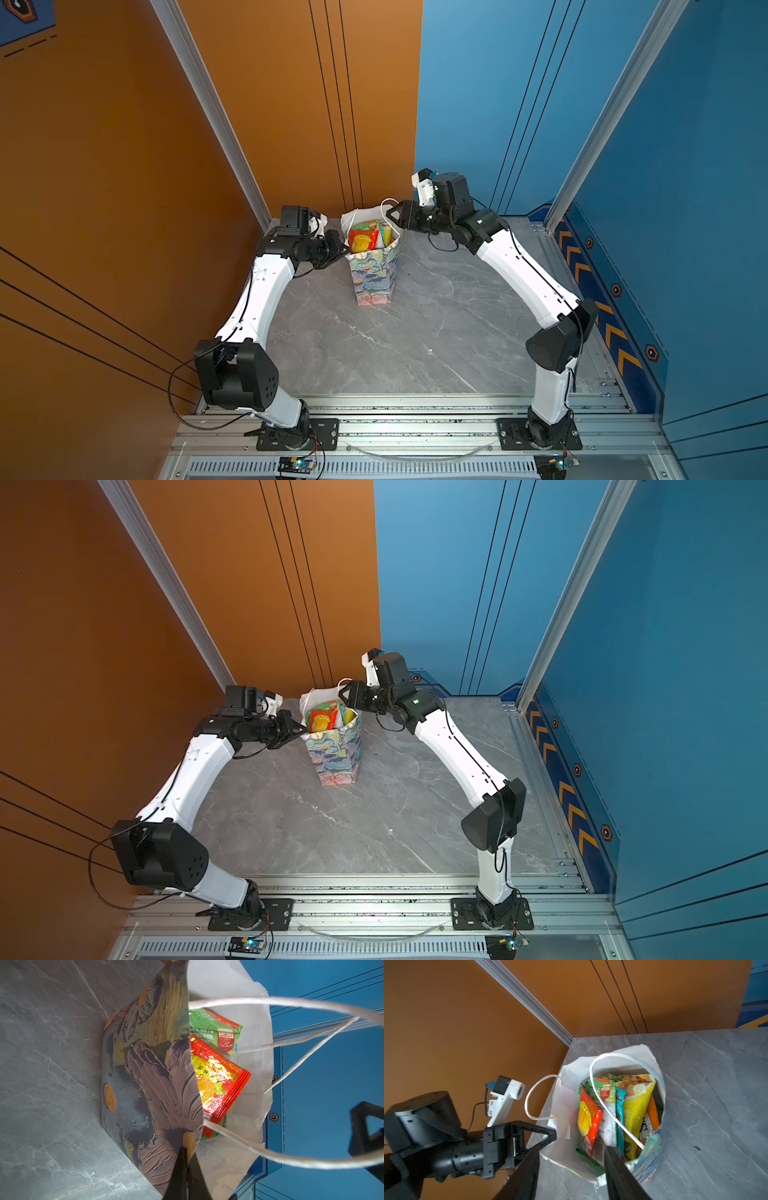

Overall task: Place the snacks into the paper bag
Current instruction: Reset both arms

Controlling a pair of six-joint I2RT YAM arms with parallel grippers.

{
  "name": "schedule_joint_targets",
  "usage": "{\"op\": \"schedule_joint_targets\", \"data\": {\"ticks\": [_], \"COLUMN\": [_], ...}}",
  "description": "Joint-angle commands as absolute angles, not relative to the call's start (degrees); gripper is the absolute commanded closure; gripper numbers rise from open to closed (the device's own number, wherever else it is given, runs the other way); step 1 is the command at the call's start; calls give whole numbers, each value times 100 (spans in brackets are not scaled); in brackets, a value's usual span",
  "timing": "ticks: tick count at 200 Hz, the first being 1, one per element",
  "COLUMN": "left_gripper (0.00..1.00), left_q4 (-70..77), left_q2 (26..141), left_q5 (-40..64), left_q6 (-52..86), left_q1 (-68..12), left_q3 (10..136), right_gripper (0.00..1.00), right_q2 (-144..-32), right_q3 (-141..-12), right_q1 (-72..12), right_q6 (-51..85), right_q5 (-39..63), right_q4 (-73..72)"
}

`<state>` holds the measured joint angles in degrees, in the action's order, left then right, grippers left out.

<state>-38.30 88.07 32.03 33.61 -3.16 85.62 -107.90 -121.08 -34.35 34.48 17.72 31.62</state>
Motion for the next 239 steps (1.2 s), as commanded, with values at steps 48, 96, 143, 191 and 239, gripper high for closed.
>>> {"op": "schedule_joint_targets", "data": {"ticks": [48, 96, 143, 191, 239], "left_gripper": [35, 2, 2, 2, 2], "left_q4": [-3735, -3710, -3179, -2332, -1345], "left_q2": [8654, 8466, 8042, 7134, 5821], "left_q5": [3555, 3535, 3601, 3310, 1329], "left_q6": [3282, 3164, 3054, 2878, 2514], "left_q1": [-342, -361, -378, -378, -360], "left_q3": [8929, 8948, 8629, 7756, 6184], "right_gripper": [25, 14, 0, 0, 0], "right_q2": [-9179, -8171, -7331, -6349, -5681], "right_q3": [-9961, -8620, -7374, -5785, -4140], "right_q1": [-2878, -2423, -2086, -1811, -1618], "right_q6": [3129, 2961, 2635, 2124, 1167], "right_q5": [899, 451, 4, -692, -2568], "right_q4": [2417, 2002, 1847, 1411, 436]}}
